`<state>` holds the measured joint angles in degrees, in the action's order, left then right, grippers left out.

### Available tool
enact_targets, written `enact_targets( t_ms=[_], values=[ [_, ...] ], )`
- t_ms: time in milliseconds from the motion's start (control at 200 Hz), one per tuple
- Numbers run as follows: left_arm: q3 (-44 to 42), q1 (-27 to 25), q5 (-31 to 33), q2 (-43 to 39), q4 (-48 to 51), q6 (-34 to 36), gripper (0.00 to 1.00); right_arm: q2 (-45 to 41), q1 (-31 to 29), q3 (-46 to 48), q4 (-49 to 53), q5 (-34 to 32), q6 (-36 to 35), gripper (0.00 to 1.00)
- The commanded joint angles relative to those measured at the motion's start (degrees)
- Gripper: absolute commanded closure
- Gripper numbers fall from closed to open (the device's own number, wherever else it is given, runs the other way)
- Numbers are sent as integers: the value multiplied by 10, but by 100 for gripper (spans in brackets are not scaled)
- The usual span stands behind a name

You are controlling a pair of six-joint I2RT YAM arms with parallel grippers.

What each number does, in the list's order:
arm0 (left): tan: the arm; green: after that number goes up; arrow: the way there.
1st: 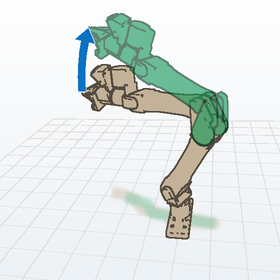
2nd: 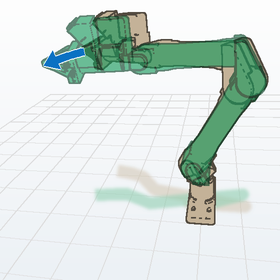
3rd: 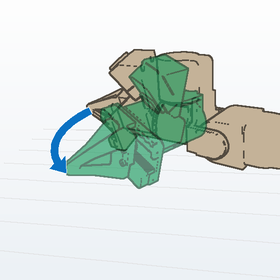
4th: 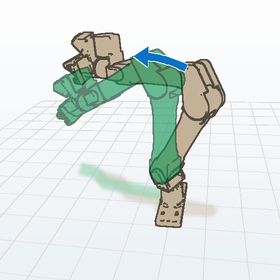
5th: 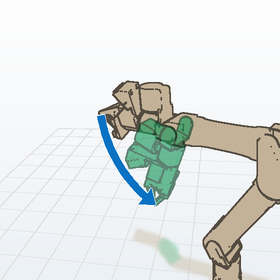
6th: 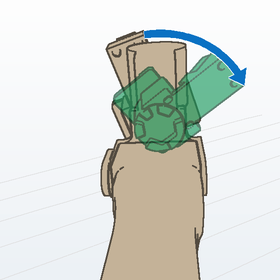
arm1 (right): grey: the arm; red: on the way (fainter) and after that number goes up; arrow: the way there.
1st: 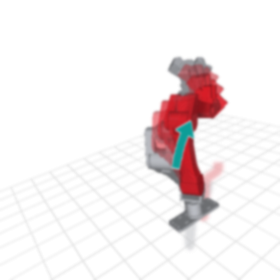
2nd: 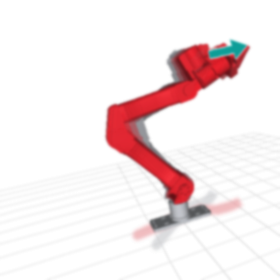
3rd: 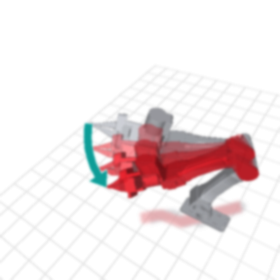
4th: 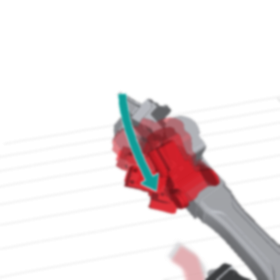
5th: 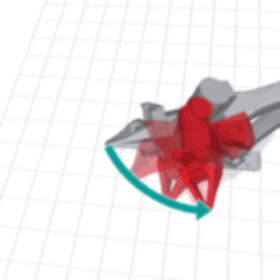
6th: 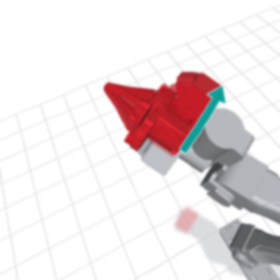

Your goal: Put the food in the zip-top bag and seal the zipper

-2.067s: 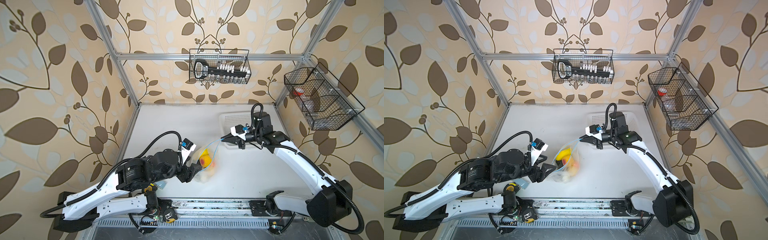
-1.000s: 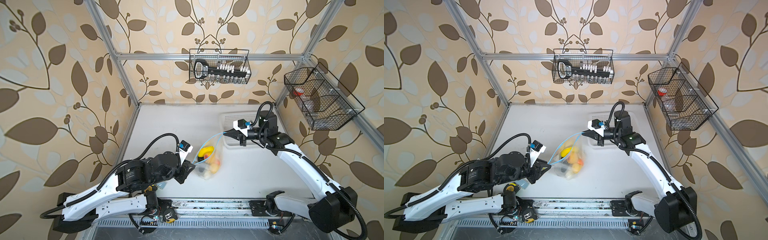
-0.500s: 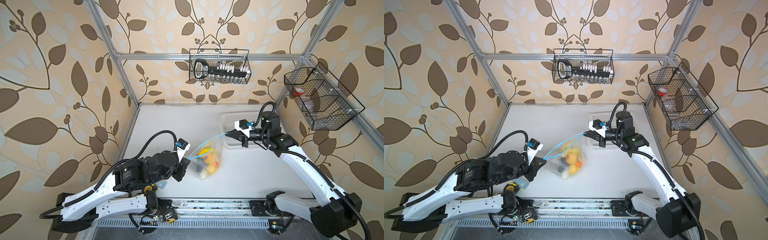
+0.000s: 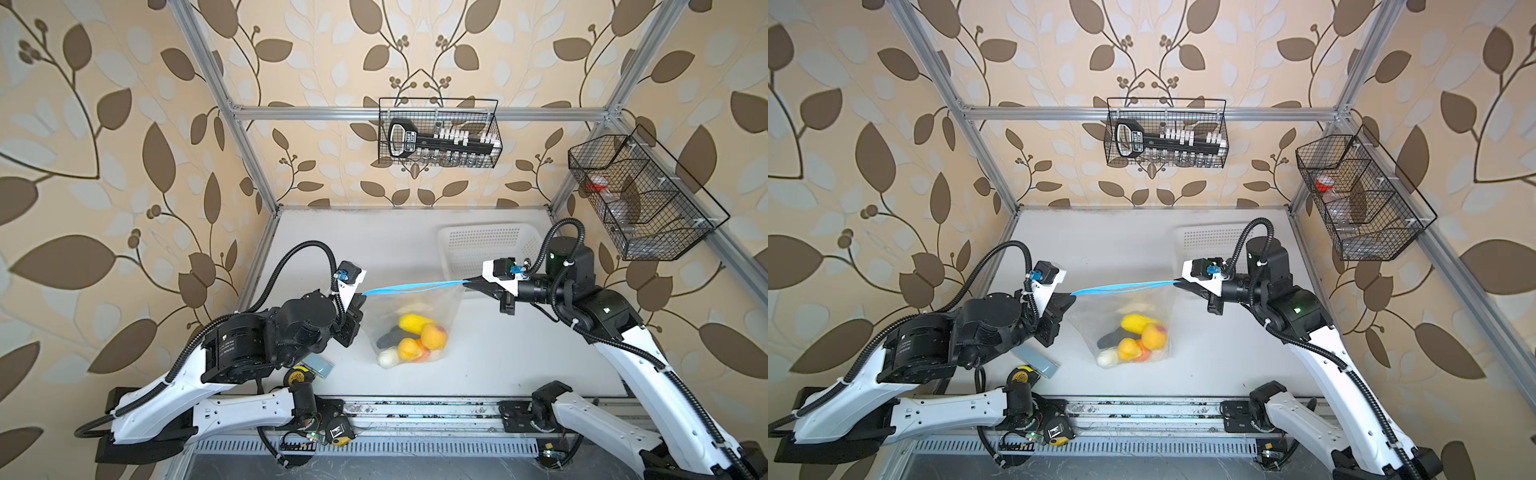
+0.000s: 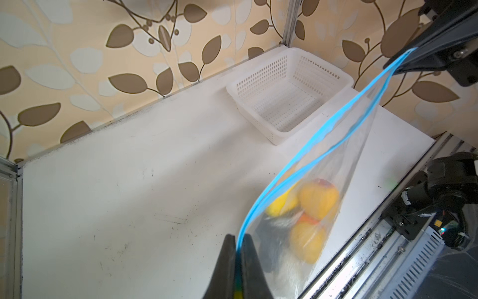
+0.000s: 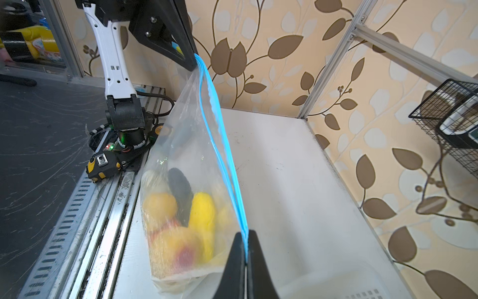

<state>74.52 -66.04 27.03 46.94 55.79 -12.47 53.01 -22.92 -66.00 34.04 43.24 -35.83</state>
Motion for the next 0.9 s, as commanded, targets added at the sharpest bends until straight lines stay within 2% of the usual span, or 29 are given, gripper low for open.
enact_targets(
  t_ms=[0,110,230,510,625,765,860,895],
  values=[
    [38,-1,-38,48,-20,16,100,2,-34,-34,22,-52,-16,100],
    [61,-1,-86,101,-44,19,100,20,-78,-43,13,-67,-17,100],
    [49,-1,-83,100,-79,29,100,34,-80,-49,26,-76,-18,100],
    [1,5,-23,57,-56,42,100,12,36,-39,84,-52,-36,100],
    [-12,11,-28,46,-49,47,100,-16,101,-12,76,-19,-54,100],
    [-3,11,-78,69,-64,63,100,-34,108,28,46,17,-67,100],
    [-1,11,-101,94,-75,77,100,-39,103,45,50,34,-83,82],
    [-1,11,-106,101,-79,82,100,-40,101,45,59,33,-94,67]
  ],
)
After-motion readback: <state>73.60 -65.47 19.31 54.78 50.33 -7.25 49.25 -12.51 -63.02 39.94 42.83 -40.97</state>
